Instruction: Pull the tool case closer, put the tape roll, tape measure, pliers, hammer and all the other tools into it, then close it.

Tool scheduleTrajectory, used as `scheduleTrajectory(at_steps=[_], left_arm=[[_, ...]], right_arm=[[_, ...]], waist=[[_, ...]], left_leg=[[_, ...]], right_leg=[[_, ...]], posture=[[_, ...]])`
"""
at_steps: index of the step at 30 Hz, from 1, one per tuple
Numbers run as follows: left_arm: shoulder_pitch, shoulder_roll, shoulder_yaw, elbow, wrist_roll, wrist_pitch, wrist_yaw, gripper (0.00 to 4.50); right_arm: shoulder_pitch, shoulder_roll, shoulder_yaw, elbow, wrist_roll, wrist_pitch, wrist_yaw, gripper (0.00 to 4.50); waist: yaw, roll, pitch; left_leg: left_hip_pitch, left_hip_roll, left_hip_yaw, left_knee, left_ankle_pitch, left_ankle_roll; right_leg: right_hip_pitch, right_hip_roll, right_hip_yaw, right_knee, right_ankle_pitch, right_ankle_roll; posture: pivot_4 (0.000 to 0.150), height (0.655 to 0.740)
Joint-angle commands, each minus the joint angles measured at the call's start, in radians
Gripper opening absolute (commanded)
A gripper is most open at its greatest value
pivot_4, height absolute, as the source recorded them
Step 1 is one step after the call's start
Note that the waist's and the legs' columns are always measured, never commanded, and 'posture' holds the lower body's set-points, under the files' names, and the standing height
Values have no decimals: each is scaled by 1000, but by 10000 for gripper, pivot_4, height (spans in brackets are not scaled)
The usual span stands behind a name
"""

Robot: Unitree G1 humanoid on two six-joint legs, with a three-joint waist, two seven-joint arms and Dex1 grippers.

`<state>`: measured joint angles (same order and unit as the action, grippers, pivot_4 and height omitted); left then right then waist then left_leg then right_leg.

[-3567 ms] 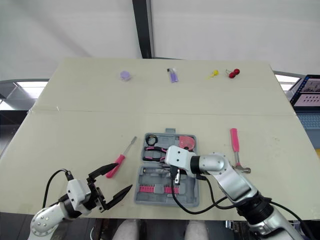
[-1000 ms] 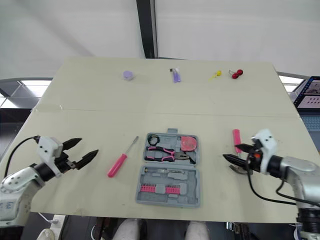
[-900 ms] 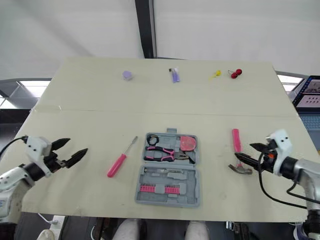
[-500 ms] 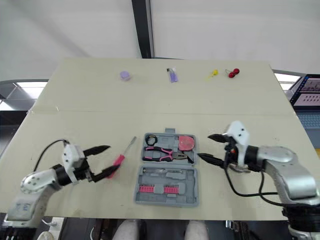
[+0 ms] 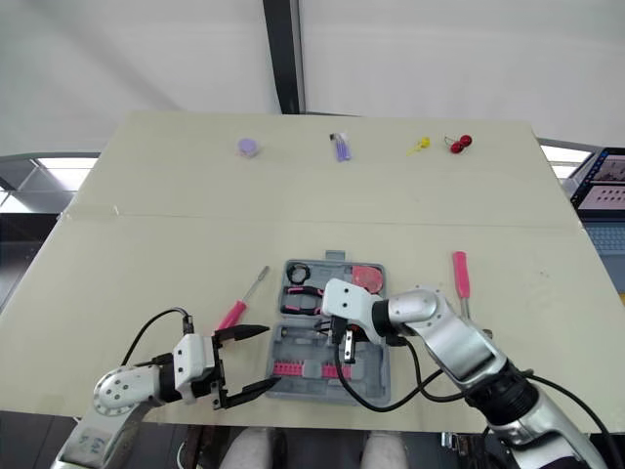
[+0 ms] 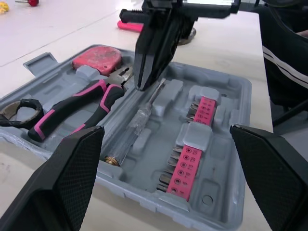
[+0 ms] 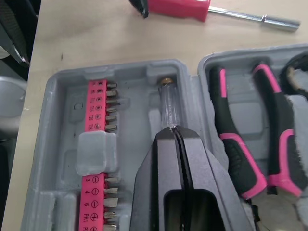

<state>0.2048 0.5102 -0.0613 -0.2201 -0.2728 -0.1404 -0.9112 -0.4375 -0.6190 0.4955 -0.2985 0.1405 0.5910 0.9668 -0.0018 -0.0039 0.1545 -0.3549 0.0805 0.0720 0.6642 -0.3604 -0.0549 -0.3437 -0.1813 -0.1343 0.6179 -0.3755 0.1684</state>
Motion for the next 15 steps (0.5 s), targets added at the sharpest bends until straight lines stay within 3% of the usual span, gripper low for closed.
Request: scheduleTrajectory(at_steps=[1, 15], left_arm=[[23, -11, 0, -42, -12, -8, 21, 45000], [47, -15, 6, -45, -11, -18, 46, 45000]], right_arm=[[-7, 19, 10, 12, -24, -22, -5, 304], [20, 31, 44, 80, -115, -61, 20, 304]], waist=[[0, 0, 0], [0, 0, 0]], left_leg=[[0, 0, 0, 0, 0, 0], [0, 0, 0, 0, 0, 0]], right_leg=[[0, 0, 0, 0, 0, 0], [0, 0, 0, 0, 0, 0]], posture=[[1500, 7400], [1500, 7400]])
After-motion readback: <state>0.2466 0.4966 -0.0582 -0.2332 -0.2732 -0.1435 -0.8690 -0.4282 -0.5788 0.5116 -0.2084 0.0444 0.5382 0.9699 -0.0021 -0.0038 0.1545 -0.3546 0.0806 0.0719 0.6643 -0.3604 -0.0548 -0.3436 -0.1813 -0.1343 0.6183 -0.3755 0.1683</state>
